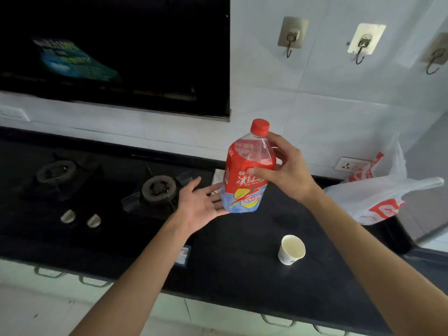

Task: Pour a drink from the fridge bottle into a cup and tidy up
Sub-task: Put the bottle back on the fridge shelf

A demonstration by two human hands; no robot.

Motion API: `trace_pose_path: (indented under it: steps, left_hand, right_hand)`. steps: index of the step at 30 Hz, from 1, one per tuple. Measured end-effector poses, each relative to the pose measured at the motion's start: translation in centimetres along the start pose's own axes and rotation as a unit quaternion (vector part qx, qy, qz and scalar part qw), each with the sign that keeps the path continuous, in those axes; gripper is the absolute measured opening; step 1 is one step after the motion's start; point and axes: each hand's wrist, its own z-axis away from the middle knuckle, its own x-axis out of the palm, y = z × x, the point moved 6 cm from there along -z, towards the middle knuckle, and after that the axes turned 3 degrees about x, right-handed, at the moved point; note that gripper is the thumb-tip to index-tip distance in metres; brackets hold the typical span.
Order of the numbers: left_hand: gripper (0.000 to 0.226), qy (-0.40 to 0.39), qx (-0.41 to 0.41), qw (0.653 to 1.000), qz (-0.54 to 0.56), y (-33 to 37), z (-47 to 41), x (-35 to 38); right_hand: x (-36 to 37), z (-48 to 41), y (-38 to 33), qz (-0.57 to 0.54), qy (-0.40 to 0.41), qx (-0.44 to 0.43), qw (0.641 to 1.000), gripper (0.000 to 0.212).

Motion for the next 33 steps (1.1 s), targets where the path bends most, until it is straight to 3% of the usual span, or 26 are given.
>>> trace_pose_path:
  steps: [8,17,33]
  left_hand:
    - [0.067,-0.013,0.075,0.997,0.003,3.8,5.4,3.2]
    - [0.066,0.028,0.158,0.987,0.002,1.5,10.7,4.3]
    - [0.069,0.132,0.324,0.937,0.016,-2.2,26.9,4.4]
  right_hand:
    - [-0.7,-2.4,-5.6,-0.038,-0.025,-0.069,0.997,0.071]
    - [-0.4,-1.1,-8.4,-0.067,-0.104,-0.111,0.986,0.072]
    - [5.8,3.7,-18.5,-0.108,-0.295,-0.201,0.928,0.073]
